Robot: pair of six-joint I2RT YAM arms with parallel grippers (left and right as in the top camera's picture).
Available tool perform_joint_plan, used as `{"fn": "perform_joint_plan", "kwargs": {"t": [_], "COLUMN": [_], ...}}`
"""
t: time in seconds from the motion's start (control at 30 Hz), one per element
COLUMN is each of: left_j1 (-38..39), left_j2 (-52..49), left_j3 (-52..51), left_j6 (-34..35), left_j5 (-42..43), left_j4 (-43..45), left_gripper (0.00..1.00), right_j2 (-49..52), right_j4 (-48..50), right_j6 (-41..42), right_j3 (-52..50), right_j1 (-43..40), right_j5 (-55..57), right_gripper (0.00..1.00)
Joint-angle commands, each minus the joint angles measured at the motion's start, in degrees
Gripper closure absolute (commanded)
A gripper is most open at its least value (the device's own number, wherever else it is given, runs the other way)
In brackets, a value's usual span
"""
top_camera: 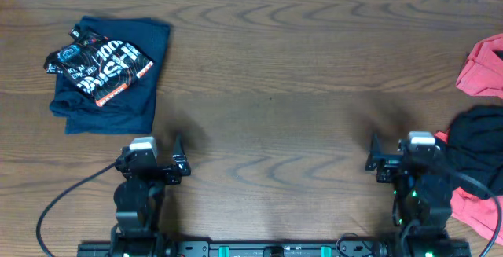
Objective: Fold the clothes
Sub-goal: 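Reach the right gripper to the black garment on the red shirt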
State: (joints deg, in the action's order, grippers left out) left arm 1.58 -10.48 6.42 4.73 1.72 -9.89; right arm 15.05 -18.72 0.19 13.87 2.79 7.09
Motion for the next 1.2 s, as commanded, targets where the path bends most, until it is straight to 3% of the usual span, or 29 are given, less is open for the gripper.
{"fn": "perform_joint_plan", "kwargs": {"t": [0.0, 0.3, 0.47, 0.53, 0.73, 1.17], "left_j1": [-0.3, -0.3, -0.3, -0.3, -0.3, -0.3], "left_j2": [-6.5, -30.6, -39.3, -40.9, -41.9, -41.9], "left_j3": [7.1, 27.5, 35.0, 35.3, 35.3, 35.3], "left_j6": [1.2, 1.2, 1.2, 1.6, 1.6, 1.6], "left_j5": [1.1, 1.1, 2.0, 2.3, 2.4, 2.4], "left_j4": [-2.0, -18.9, -27.3, -27.3, -27.2, -27.2], "left_gripper": [0.02, 0.02, 0.02, 0.02, 0.02, 0.02], "right_j2": [7.4, 34.3, 43.8, 45.8, 54.2, 69.5], "right_j4": [-2.0, -14.3, -15.1, -15.1, -18.5, -15.1], "right_j6": [1.8, 2.8, 2.8, 3.9, 18.2, 19.7], "right_j3": [6.3, 23.0, 27.8, 27.8, 27.6, 27.6], "right_j1": [-0.6, -4.1, -4.7, -4.9, -10.3, -27.2], "right_j5": [3.0, 2.7, -1.2, 3.1, 21.2, 21.3], "right_gripper": [0.01, 0.01, 0.01, 0.01, 0.01, 0.26]}}
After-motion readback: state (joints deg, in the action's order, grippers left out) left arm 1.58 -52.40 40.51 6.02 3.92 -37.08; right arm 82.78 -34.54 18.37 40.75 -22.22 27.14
